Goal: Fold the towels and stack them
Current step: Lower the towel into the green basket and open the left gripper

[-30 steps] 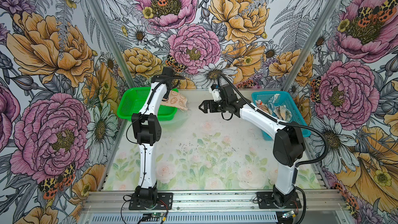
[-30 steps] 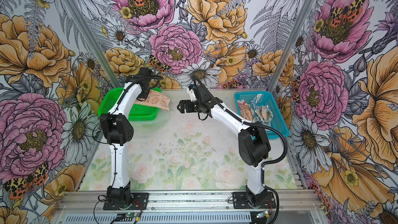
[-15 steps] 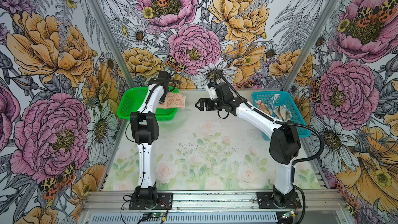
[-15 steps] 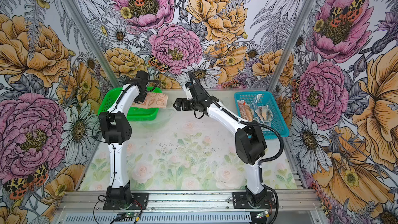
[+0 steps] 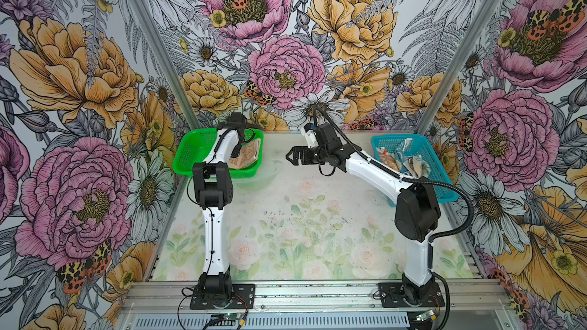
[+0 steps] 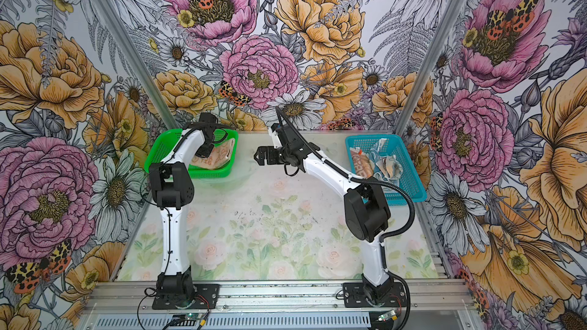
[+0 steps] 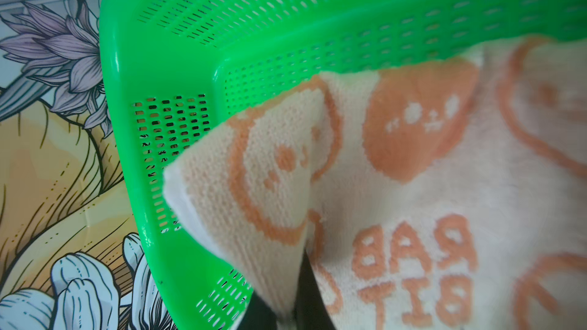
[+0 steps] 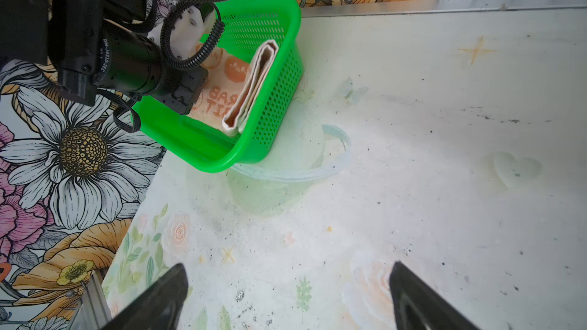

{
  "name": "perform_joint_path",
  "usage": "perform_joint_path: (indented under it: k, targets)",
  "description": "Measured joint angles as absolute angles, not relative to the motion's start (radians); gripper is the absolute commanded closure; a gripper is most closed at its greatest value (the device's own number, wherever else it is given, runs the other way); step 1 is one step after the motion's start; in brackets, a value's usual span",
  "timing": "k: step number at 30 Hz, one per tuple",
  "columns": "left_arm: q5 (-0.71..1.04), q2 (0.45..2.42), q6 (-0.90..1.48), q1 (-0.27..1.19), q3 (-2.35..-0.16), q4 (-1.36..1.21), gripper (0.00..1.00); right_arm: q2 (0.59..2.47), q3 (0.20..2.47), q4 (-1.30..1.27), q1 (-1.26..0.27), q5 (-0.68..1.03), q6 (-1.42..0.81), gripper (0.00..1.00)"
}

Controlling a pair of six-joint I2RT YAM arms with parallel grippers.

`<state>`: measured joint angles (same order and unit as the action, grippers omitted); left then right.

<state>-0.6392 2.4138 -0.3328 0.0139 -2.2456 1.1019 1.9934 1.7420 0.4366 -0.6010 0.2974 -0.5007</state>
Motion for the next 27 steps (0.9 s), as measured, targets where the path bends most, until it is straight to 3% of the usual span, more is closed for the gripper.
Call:
perform_joint_path:
  k: [27]
  targets:
    - [-0.650,2.452,-0.464,-0.080,-2.189,0.943,1.00,1.993,1.738,0.456,-0.601,0.299,-0.508,0.01]
